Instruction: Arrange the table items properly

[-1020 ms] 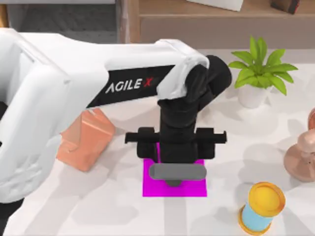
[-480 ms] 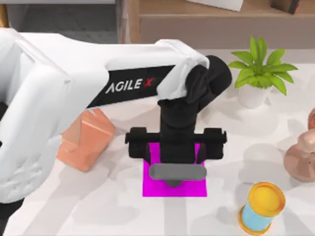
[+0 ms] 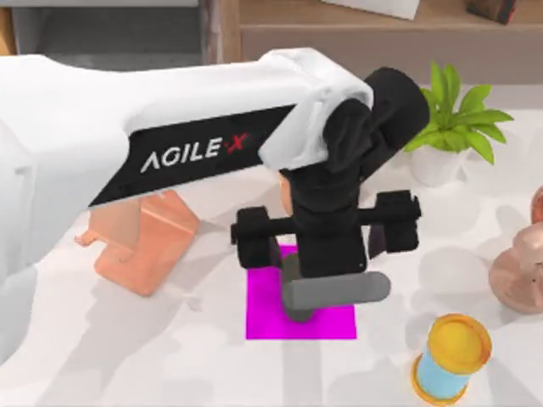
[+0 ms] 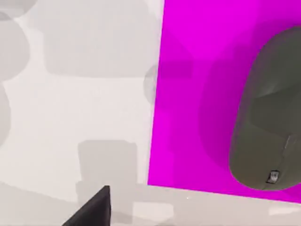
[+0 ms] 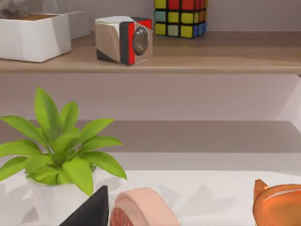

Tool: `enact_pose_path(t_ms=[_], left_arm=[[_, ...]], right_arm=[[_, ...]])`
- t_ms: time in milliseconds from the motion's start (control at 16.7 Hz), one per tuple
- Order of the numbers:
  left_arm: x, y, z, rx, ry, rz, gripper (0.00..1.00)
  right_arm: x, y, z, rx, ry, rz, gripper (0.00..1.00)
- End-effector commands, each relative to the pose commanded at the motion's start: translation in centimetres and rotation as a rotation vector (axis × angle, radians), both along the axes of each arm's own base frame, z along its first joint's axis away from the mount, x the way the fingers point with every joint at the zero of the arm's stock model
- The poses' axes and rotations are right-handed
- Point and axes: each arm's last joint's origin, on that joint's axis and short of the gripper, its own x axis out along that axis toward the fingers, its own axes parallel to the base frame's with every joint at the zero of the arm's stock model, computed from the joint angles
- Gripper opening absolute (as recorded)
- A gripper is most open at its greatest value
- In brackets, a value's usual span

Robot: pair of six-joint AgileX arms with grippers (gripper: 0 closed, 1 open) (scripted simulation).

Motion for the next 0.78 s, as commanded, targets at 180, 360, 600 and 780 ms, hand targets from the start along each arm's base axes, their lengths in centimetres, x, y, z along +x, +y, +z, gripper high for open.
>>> enact_pose_path(t_ms=[180, 360, 600, 780], left_arm=[[-0.8, 1.8, 4.2, -0.119, -0.086, 0.182, 1.00], [0.1, 6.2, 7.2, -0.225, -0.136, 0.474, 1.00], [2.3, 15.9, 8.5, -0.313, -0.144, 1.020, 1.00], [3.2, 25.4, 7.0, -0.329, -0.118, 1.539, 1.00]], right_arm=[[0.0, 0.0, 0.0, 0.000, 0.000, 0.000, 1.00], [0.0, 0.0, 0.0, 0.000, 0.000, 0.000, 1.00], [0.0, 0.0, 0.0, 0.000, 0.000, 0.000, 1.00], [0.0, 0.0, 0.0, 0.000, 0.000, 0.000, 1.00]])
